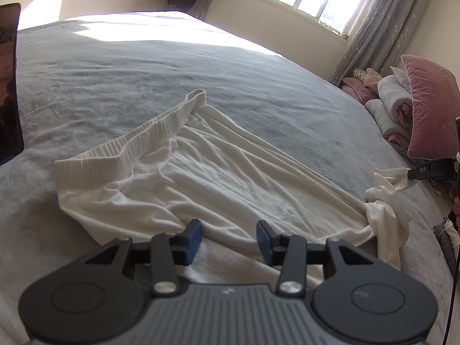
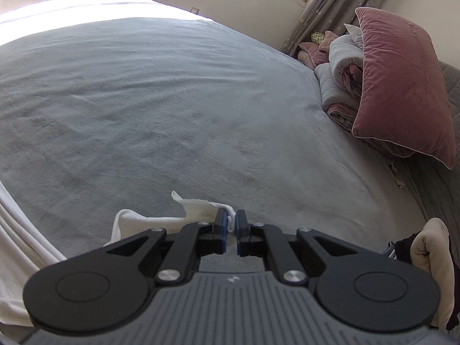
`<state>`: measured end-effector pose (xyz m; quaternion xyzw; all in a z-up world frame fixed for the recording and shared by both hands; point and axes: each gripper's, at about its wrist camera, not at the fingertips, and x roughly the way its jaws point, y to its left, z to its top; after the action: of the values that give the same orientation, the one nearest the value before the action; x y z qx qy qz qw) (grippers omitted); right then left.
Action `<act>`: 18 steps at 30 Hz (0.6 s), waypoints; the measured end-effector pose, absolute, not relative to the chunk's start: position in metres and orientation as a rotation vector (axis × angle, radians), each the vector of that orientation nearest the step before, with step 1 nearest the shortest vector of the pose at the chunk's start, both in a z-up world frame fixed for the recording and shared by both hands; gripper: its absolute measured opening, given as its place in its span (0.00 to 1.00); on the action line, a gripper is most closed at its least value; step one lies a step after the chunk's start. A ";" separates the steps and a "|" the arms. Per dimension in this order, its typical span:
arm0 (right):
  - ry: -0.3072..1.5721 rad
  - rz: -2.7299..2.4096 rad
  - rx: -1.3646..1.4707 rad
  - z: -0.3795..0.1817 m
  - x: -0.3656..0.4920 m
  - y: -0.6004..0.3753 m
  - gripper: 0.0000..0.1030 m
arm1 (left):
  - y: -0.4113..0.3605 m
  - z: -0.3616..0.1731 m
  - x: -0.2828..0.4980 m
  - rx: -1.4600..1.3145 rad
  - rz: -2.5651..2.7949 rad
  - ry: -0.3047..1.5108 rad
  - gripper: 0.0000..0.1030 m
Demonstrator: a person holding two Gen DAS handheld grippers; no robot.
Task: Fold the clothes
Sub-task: 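Pull the pant leg cuff away from the waistband with the right gripper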
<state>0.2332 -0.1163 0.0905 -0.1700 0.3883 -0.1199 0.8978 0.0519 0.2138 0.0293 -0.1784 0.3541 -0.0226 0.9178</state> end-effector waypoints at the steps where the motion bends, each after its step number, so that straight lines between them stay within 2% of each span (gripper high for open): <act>1: 0.812 -0.243 -0.332 0.092 0.232 -0.118 0.06 | 0.214 0.029 0.052 -0.367 -0.046 0.728 0.42; 4: 0.831 -0.221 -0.270 0.095 0.227 -0.123 0.09 | 0.215 0.030 0.052 -0.375 -0.045 0.726 0.42; 6: 0.838 -0.188 -0.237 0.098 0.223 -0.121 0.15 | 0.216 0.031 0.051 -0.390 -0.046 0.718 0.42; 18: 0.945 0.052 -0.126 0.087 0.207 -0.069 0.21 | 0.215 0.031 0.048 -0.405 -0.061 0.718 0.42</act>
<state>0.2074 -0.0694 0.0873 -0.0605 0.4547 0.0249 0.8882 0.0481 0.2150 0.0306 -0.1968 0.3490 -0.0297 0.9157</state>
